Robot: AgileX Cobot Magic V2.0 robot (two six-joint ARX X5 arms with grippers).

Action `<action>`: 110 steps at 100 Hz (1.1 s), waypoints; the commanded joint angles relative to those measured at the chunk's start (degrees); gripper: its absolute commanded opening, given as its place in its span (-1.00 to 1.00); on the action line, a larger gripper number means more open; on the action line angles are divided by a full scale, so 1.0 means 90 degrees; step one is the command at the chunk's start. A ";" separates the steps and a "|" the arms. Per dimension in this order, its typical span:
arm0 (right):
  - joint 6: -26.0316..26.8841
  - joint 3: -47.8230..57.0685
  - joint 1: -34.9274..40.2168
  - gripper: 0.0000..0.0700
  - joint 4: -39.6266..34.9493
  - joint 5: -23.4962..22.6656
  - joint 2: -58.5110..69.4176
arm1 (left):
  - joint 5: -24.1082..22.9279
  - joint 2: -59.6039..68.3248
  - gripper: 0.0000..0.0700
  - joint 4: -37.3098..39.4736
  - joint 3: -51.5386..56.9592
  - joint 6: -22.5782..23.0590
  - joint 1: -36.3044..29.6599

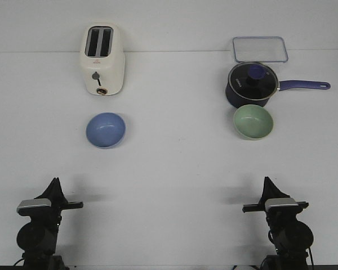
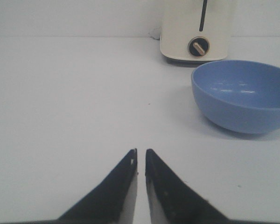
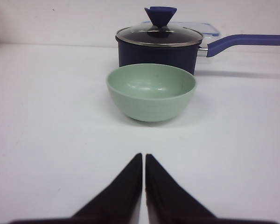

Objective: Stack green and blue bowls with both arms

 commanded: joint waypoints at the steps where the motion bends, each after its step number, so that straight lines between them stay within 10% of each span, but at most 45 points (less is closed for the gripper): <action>1: 0.0063 -0.0015 0.0010 -0.97 0.0085 -0.0002 -0.0005 | 0.0015 -0.0007 -0.96 0.0063 -0.0129 -0.0015 -0.0002; 110: 0.0784 -0.0015 0.0010 -0.97 0.0109 -0.0117 -0.0005 | 0.0015 -0.0007 -0.96 0.0066 -0.0129 -0.0015 -0.0002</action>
